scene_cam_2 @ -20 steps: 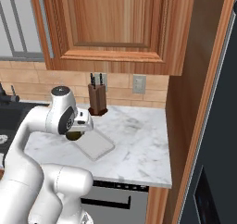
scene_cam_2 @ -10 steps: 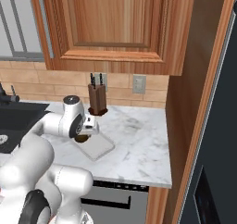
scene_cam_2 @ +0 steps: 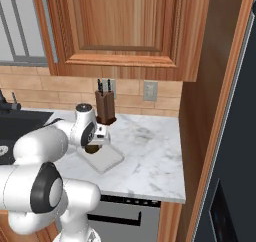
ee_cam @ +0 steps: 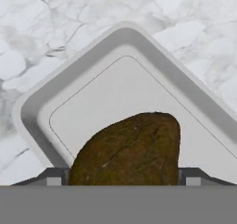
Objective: Take the eggplant and avocado out of the freezer and place them in the tupperware container on the counter. Then put the tupperware containing the vegetables back in the freezer.
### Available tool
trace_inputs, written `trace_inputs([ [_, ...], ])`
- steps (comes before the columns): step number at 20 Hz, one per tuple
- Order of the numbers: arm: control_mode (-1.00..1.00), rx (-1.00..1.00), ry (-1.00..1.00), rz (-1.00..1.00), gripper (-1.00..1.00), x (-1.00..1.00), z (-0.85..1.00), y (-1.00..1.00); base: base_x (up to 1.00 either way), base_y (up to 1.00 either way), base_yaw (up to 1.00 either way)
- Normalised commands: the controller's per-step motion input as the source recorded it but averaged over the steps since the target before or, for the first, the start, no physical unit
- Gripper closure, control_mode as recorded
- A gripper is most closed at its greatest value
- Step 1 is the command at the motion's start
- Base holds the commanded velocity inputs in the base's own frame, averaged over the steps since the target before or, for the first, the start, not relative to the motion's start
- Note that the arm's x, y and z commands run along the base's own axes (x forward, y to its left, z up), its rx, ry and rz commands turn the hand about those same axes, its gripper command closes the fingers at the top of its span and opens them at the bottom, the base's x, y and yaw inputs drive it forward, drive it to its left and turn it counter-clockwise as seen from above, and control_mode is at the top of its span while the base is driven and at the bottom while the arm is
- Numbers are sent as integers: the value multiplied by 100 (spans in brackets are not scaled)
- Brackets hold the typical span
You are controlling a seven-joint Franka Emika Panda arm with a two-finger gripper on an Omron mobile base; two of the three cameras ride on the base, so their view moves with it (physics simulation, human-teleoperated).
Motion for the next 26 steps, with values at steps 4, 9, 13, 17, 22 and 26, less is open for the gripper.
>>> trace_inputs([
  [4, -100, 0, 0, 0, 100, 23, -36, 0, 0, 0, 0],
  [9, -100, 0, 0, 1, 100, 7, -23, 0, 0, 0, 0],
  [13, -100, 0, -7, 2, -100, 0, 0, 0, 0, 0, 0],
  [17, -100, 0, -6, 2, -100, 0, 0, 0, 0, 0, 0],
  [22, -100, 0, -11, 2, -100, 0, 1, 0, 0, 0, 0],
  [26, -100, 0, -2, 0, -100, -5, 32, -6, 0, 0, 0],
])
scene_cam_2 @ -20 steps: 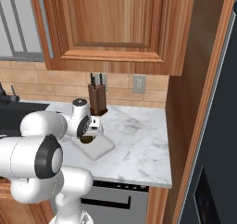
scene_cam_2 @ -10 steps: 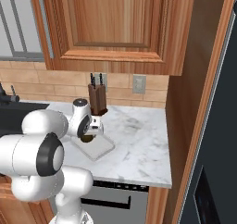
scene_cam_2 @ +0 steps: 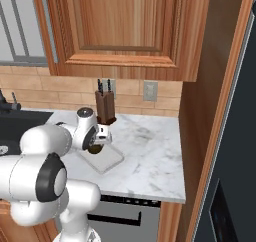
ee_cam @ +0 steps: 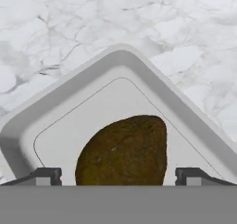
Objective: Take the eggplant and avocado out of the freezer and place them in the tupperware container on the counter. Then put the tupperware containing the vegetables back in the freezer.
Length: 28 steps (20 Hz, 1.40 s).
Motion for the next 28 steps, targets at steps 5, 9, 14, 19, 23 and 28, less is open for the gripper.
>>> trace_inputs([
  [5, -100, 0, 0, 0, -100, -39, 64, -2, 0, 0, 0],
  [9, -100, 0, 3, -4, -100, -58, 96, 0, 0, 0, 0],
  [14, -100, 1, 0, -5, -100, -89, 68, -6, 0, 0, 0],
  [19, -100, 1, 0, -8, -100, -97, 52, -12, 0, 0, 0],
  [23, -100, 0, 0, -6, -100, -71, 83, -5, 0, 0, 0],
  [28, -100, 1, 0, -2, -100, -49, 93, -2, 0, 0, 0],
])
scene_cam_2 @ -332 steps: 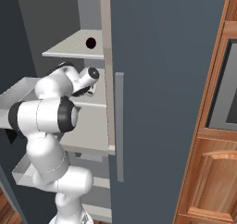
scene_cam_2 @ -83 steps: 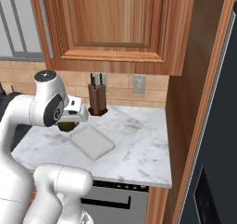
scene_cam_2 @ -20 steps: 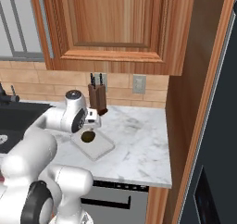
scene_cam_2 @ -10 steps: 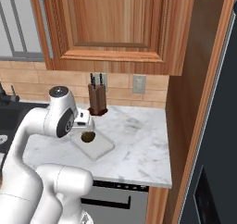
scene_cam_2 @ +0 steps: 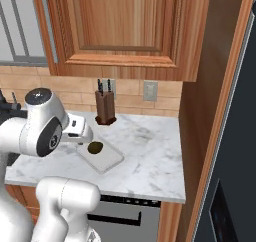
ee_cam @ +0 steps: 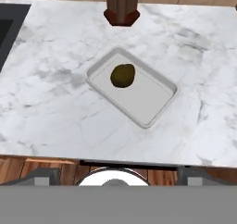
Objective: Take the eggplant and avocado out of the freezer and place them in the tupperware container on the counter. Then put the tupperware containing the vegetables back in the freezer.
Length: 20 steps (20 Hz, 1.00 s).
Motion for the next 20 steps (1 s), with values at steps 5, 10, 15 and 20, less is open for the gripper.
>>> trace_inputs([
  [5, -100, 3, 0, -3, -100, -44, 55, -7, 0, 0, 0],
  [10, -100, 0, 0, 0, -100, -9, -1, 0, 0, 0, 0],
  [15, -100, 0, 0, 0, -100, 0, 0, 0, 0, 0, 0],
  [20, -100, 0, -13, -2, -100, -9, 13, 0, 0, 0, 0],
])
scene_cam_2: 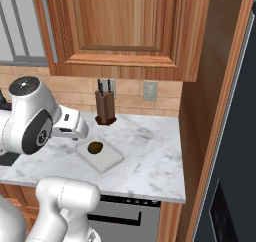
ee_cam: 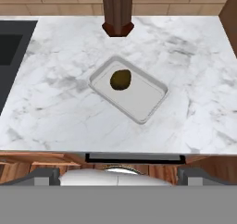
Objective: Take the eggplant and avocado out of the freezer and place them in the tupperware container on the counter. Then put the tupperware containing the vegetables back in the freezer.
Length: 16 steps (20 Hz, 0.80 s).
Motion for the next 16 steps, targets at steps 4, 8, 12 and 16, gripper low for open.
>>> trace_inputs([
  [4, -100, 0, -14, -7, -100, -29, 44, 0, 0, 0, 0],
  [8, -100, 0, -14, -7, -100, -34, 39, 0, 0, 0, 0],
  [12, -100, 0, -9, -5, -100, -28, 22, 0, 0, 0, 0],
  [16, 100, 0, 0, -1, -100, -1, 1, 0, -9, 0, 0],
])
